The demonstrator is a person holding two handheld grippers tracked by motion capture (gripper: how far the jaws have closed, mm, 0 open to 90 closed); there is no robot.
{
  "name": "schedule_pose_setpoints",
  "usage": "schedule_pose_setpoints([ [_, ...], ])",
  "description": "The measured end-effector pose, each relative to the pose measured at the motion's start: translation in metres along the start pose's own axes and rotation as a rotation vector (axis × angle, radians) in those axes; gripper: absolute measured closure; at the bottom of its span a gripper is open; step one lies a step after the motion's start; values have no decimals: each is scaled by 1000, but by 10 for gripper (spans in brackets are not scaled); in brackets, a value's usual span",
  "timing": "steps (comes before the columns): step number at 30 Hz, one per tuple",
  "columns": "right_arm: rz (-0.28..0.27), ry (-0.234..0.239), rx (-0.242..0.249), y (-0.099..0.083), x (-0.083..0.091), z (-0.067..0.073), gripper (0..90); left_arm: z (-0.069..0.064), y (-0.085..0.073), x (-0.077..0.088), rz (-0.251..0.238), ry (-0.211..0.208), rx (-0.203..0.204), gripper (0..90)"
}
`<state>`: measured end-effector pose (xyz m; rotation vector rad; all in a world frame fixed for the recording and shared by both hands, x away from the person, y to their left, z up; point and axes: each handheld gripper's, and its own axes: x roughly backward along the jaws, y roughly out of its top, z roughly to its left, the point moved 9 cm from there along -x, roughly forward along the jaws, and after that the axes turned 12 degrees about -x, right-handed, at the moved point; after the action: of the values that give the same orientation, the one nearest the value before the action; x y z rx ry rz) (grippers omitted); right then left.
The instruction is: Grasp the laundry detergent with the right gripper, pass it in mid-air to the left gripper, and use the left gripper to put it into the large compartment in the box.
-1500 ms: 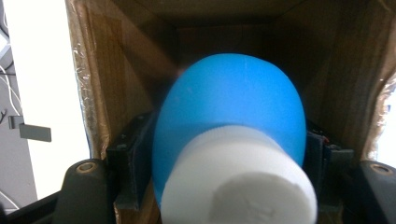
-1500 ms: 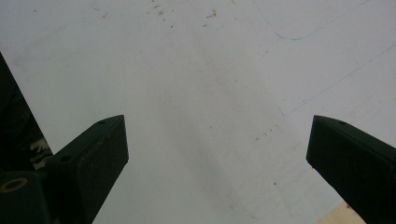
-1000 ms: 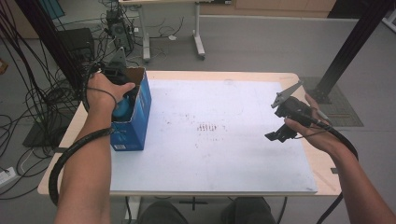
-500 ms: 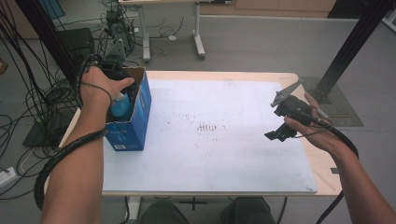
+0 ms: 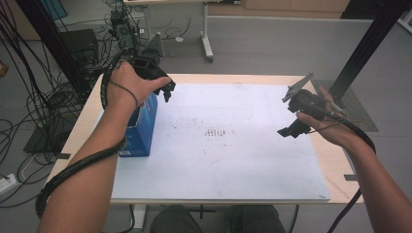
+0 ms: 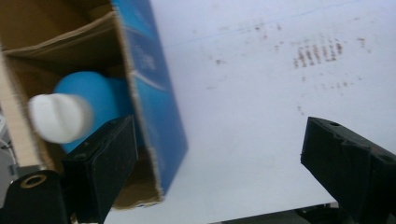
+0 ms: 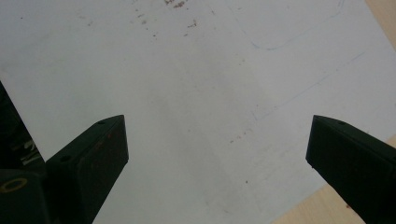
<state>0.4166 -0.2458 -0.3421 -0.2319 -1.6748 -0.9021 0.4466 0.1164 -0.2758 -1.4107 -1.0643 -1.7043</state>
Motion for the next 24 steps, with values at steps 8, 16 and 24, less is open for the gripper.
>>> schedule_pose_setpoints([
  [8, 19, -22, -41, 3, 7, -18, 58, -39, 8, -3, -25, -38, -72, 111],
  [16, 41, -67, -67, 10, 15, -33, 56, -67, 18, -5, -40, -63, -127, 110],
  [24, 64, -83, -71, 17, 18, -39, 58, -78, 21, -8, -46, -68, -151, 108],
])
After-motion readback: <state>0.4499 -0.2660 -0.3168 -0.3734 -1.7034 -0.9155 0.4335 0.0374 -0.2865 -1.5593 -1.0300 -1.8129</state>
